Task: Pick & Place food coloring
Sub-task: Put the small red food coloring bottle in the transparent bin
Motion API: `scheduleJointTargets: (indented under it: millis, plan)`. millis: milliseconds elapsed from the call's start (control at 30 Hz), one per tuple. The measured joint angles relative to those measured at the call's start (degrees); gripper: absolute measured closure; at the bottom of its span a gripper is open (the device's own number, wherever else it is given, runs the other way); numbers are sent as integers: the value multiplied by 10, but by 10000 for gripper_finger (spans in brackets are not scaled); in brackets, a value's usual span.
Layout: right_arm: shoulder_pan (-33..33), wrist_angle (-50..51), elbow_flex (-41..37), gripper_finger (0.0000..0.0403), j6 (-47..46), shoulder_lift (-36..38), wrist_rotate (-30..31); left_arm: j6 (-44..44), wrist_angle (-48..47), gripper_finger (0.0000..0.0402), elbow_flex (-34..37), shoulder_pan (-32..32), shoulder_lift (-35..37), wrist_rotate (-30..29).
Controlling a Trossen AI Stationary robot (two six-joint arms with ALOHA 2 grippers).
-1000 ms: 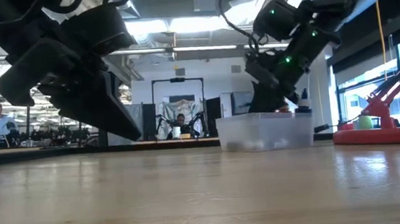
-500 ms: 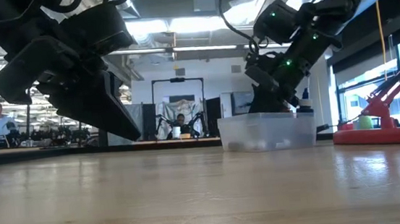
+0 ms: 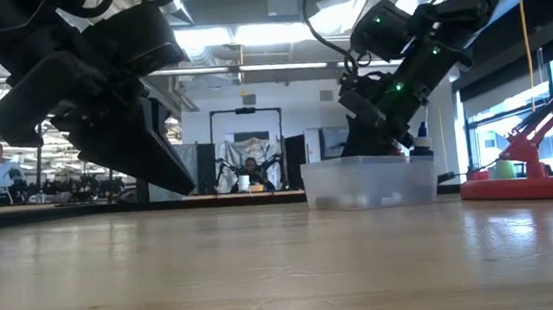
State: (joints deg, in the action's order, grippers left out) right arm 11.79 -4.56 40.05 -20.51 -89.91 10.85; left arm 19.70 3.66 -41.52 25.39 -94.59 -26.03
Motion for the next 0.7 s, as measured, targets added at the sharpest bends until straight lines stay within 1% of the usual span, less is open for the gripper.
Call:
scheduleJointTargets:
  millis: [167, 267, 367, 433, 533, 600, 700]
  plan:
    - [0, 3, 15, 226, 2, 4, -15, -27, 0, 356, 0, 0, 0, -16]
    - [-10, 2, 38, 224, 32, 20, -18, -29, 0, 339, 0, 0, 0, -17]
    - [-25, -1, 67, 224, 75, 36, -19, -29, -21, 318, -14, 0, 0, -17]
    - [-37, -1, 86, 224, 92, 40, -19, -36, -45, 302, -34, 0, 0, -14]
    - [-58, 0, 107, 224, 108, 41, -19, -79, -103, 272, -68, 0, 0, -8]
    - [-73, 0, 116, 224, 115, 41, -19, -106, -146, 250, -95, 0, 0, -16]
    - [-96, 0, 119, 224, 114, 41, -19, -115, -222, 215, -133, 0, 0, -23]
